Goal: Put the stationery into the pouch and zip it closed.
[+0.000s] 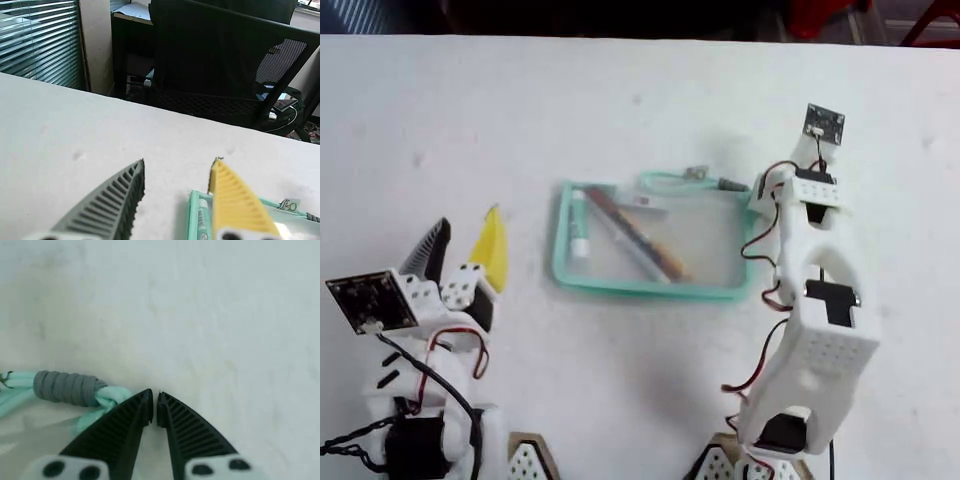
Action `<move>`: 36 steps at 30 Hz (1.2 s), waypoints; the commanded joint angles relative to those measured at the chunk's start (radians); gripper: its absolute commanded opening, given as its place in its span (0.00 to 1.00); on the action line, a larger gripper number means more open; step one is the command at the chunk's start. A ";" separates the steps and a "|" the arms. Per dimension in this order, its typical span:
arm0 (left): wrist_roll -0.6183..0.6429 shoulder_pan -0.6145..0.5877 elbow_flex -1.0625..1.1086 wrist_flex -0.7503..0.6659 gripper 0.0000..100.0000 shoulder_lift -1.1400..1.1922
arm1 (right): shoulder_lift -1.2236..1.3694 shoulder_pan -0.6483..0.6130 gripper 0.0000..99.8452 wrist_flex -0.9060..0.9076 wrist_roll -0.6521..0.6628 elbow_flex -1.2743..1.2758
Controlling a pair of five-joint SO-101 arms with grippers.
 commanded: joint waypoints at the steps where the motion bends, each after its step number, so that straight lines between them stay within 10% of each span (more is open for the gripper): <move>1: 0.002 0.002 -0.029 -0.025 0.09 0.005 | -0.056 0.024 0.02 0.008 0.009 -0.035; 13: -0.440 0.096 -0.269 0.031 0.02 0.008 | -0.667 0.010 0.02 0.398 0.012 -0.123; 36: -0.499 0.101 -1.023 0.637 0.02 0.002 | -2.015 -0.503 0.02 0.792 0.012 -0.158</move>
